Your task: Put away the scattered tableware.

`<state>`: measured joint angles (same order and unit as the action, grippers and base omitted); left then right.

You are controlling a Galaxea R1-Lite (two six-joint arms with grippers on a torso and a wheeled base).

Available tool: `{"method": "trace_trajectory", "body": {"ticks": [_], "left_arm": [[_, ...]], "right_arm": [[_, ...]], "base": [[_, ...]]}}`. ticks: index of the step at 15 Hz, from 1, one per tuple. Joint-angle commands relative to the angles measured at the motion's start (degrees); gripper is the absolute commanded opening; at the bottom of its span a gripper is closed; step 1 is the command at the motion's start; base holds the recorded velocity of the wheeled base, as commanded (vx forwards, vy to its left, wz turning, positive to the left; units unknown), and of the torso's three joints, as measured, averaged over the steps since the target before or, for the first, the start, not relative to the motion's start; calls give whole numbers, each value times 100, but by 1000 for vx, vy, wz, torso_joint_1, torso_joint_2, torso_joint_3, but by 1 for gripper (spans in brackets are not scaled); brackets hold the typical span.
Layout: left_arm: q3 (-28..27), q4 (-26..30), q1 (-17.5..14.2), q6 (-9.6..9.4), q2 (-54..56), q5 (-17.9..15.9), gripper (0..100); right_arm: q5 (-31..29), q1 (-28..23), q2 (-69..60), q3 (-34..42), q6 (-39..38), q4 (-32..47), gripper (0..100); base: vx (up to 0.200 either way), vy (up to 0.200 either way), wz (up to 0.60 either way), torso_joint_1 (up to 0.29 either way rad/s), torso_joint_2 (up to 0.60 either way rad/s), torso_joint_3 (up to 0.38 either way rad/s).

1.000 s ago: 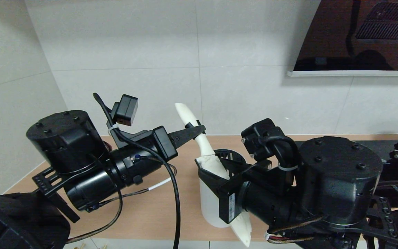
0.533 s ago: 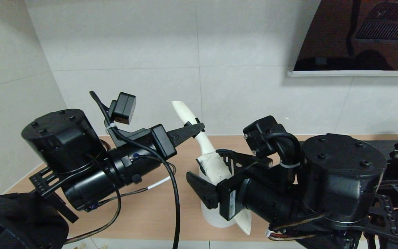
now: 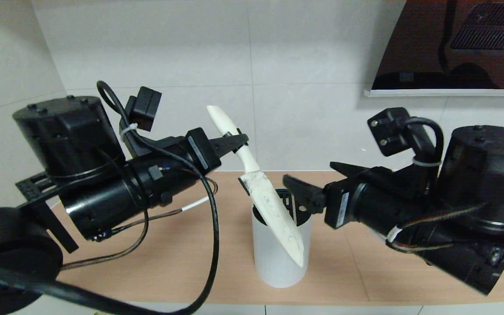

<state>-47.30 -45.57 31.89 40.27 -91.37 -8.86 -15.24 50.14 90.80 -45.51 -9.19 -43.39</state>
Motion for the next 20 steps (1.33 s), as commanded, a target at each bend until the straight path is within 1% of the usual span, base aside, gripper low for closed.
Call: {"method": "trace_trajectory", "body": {"ticks": [1,2,3,4,5,6,7,8,9,10,11,12,14,20], "left_arm": [[-1088,988,1,-634,128,825,0],[-1317,1147,1,-977,49,983,0],[-1378,1147,37,-1355,-21,1132,0],[-1370,1138,89,-1548,-57,1264,0],[-1335,1032,441,-1944,-259,1923,0],[-1264,716,652,-2058,-390,2345,0],[-1194,241,784,-2348,-619,2732,0],[-1132,-154,792,-2682,-804,2978,0],[-974,-1059,801,-3288,-1164,3251,0],[-860,-1815,801,-3737,-1445,3347,0],[-825,-2158,810,-3947,-1595,3391,0],[-816,-2413,871,-4141,-1762,3532,0],[-816,-2413,968,-4141,-1806,3576,0],[-781,-2422,968,-4123,-2025,3576,0]], "right_arm": [[223,-611,-537,-72,5,287,100],[311,-716,-537,-116,5,313,100],[311,-769,-510,-116,5,322,100],[311,-795,-501,-107,5,322,100],[311,-822,-466,-90,5,322,100],[302,-883,-431,-72,5,322,100],[302,-901,-396,-72,5,322,100],[302,-909,-370,-72,5,322,100],[302,-918,-299,-64,5,313,100],[302,-918,-220,-28,5,296,100],[293,-918,-185,-28,5,278,100],[293,-918,-159,-28,5,278,100],[293,-909,-159,-28,5,269,100],[293,-918,-150,-20,5,269,100]], "base": [[0,0,0,0,0,0],[0,0,0,0,0,0],[0,0,0,0,0,0],[0,0,0,0,0,0],[0,0,0,0,0,0],[0,0,0,0,0,0],[0,0,0,0,0,0],[0,0,0,0,0,0],[0,0,0,0,0,0],[0,0,0,0,0,0],[0,0,0,0,0,0],[0,0,0,0,0,0],[0,0,0,0,0,0],[0,0,0,0,0,0]]}}
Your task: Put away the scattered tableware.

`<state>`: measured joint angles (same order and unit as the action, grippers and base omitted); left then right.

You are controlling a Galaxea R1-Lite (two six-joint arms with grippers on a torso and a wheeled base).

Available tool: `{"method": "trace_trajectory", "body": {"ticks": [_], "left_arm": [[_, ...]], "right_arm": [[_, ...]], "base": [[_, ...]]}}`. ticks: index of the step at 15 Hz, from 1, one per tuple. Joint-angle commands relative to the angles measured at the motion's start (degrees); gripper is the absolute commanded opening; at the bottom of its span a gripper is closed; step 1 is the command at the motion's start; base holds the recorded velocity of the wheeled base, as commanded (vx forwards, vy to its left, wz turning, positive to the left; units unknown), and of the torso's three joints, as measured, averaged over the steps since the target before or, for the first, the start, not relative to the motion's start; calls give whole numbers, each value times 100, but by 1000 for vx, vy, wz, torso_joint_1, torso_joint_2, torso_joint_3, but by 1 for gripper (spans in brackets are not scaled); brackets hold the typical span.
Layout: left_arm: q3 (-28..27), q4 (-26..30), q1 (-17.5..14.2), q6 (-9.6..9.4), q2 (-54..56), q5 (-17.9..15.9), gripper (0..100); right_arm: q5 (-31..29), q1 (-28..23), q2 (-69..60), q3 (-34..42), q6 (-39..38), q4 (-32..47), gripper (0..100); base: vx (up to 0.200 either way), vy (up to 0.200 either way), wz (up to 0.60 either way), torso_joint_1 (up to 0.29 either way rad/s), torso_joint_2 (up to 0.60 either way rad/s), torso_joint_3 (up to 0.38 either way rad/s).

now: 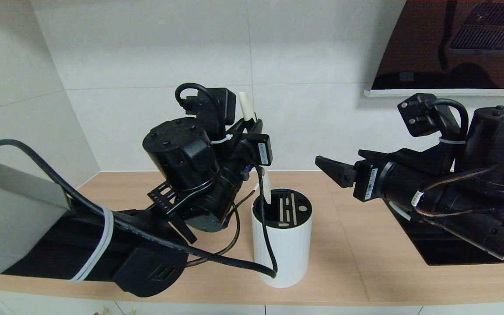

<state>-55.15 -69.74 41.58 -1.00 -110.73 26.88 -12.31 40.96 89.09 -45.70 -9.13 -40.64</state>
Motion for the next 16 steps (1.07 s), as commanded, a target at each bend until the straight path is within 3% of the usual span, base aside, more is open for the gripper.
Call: {"method": "trace_trajectory", "body": {"ticks": [1,9,16], "left_arm": [[4,-13,-1,3,-151,1,0],[57,84,166,179,-292,10,0],[22,1086,201,786,-353,1,0]], "right_arm": [[1,0,21,0,-1,-5,100],[1,8,3,9,-1,-5,100],[1,0,3,35,-1,-5,100]], "base": [[0,0,0,0,0,0],[0,0,0,0,0,0],[0,0,0,0,0,0]]}}
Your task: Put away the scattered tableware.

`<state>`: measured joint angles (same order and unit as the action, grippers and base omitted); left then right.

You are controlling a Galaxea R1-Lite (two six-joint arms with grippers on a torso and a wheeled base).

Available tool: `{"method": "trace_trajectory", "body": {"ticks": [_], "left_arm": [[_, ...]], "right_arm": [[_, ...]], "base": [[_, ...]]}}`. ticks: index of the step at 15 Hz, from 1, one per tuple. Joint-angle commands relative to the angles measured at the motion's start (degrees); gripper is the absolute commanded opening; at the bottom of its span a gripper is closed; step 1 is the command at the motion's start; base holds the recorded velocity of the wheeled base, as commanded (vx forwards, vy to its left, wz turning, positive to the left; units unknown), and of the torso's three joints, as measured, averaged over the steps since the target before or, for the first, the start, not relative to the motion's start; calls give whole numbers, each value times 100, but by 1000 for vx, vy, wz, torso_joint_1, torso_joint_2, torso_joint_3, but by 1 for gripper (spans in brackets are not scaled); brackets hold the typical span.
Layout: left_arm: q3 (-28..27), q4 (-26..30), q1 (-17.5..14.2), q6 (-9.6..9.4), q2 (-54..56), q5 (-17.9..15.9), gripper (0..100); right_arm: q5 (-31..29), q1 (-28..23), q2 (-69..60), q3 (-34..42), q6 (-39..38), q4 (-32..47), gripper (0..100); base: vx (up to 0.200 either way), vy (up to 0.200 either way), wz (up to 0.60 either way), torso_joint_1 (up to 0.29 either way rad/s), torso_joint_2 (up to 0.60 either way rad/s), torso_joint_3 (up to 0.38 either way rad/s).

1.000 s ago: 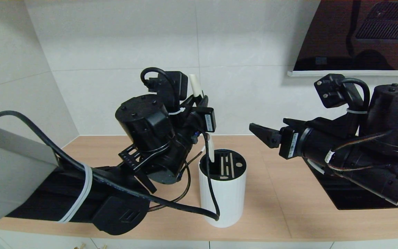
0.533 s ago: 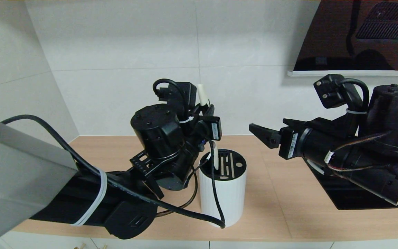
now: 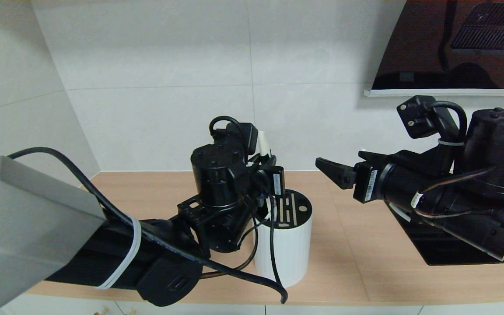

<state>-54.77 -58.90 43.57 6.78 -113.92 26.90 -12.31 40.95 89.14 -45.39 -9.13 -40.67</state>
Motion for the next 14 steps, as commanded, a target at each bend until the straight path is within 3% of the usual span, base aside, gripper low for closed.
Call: {"method": "trace_trajectory", "body": {"ticks": [1,3,7,14], "left_arm": [[-16,11,-6,17,-69,-1,0],[-25,11,-6,25,-280,-1,0],[-157,19,-15,280,-623,-10,0],[-121,230,-24,307,-719,-19,0]], "right_arm": [[1,10,7,3,-1,-3,100],[10,10,16,12,-1,-3,100],[10,10,34,12,-1,-3,100],[1,1,51,21,-1,-3,100]], "base": [[0,0,0,0,0,0],[0,0,0,0,0,0],[0,0,0,0,0,0],[0,0,0,0,0,0]]}}
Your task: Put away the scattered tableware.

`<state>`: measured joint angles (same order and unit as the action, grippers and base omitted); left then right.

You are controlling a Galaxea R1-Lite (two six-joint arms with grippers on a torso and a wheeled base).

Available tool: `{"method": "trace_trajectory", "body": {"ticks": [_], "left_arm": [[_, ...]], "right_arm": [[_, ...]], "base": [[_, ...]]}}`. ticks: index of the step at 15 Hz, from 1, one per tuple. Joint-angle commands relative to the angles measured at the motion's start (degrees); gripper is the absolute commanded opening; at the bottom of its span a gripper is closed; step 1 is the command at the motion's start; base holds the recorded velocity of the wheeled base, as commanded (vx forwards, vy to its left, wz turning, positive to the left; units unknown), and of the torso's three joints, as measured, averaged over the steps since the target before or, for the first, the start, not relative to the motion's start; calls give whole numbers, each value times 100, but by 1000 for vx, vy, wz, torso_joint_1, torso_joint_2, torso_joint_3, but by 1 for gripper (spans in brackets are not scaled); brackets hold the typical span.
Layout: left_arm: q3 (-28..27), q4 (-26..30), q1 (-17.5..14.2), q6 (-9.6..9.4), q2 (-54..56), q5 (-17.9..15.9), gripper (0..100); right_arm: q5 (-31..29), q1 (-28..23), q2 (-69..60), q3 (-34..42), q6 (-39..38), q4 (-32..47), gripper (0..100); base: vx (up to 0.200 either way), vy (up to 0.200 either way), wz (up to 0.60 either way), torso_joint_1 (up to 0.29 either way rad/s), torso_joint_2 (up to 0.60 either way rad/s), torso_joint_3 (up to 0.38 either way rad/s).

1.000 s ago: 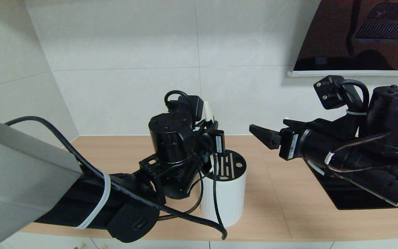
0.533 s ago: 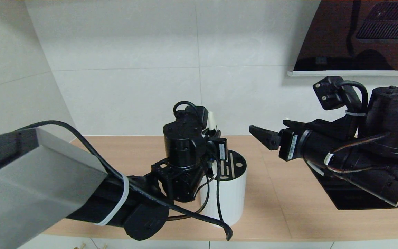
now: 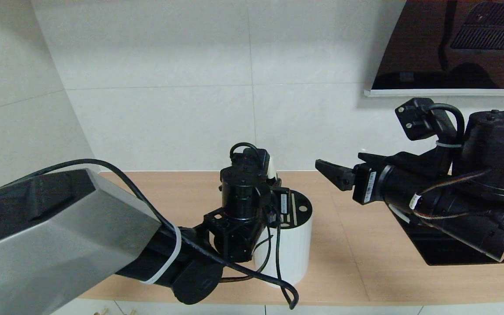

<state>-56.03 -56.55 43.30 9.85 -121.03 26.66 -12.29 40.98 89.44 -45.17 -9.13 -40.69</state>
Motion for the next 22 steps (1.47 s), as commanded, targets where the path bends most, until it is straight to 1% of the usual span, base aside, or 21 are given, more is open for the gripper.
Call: {"method": "trace_trajectory", "body": {"ticks": [1,2,3,7,12,14,15,16,18,19,20,21,22], "left_arm": [[4,-5,3,-1,-9,6,0],[4,-5,3,17,-9,15,0],[4,-14,3,26,0,6,100],[-13,-5,3,114,18,6,100],[4,-5,3,114,106,15,100],[101,-14,-15,114,413,6,100],[303,-31,-85,114,765,-47,100],[575,-66,-190,122,1222,-319,100],[1129,-75,-357,122,2277,-1102,100],[1393,-49,-445,131,2962,-1567,100],[1657,-5,-533,122,3569,-1901,100],[1903,101,-674,105,4043,-2104,100],[2131,276,-920,105,4571,-2271,100]], "right_arm": [[-2,6,21,-1,8,0,100],[-2,-3,21,-1,-1,0,100],[-10,6,21,-1,-1,0,100],[-10,6,21,-1,8,0,100],[-10,6,21,25,8,-9,100],[-2,6,12,34,-1,-9,100],[-2,6,-6,52,-10,-9,100],[-2,-3,-23,43,-10,-18,100],[-2,-108,-129,52,8,-9,100],[-19,-223,-243,52,34,-9,100],[-37,-398,-401,78,140,-9,100],[-46,-592,-612,157,263,-9,100],[-37,-882,-964,333,307,-9,100]], "base": [[0,0,0,0,0,0],[0,0,0,0,0,0],[0,0,0,0,0,0],[0,0,0,0,0,0],[0,0,0,0,0,0],[0,0,0,0,0,0],[0,0,0,0,0,0],[0,0,0,0,0,0],[0,0,0,0,0,0],[0,0,0,0,0,0],[0,0,0,0,0,0],[0,0,0,0,0,0],[0,0,0,0,0,0]]}}
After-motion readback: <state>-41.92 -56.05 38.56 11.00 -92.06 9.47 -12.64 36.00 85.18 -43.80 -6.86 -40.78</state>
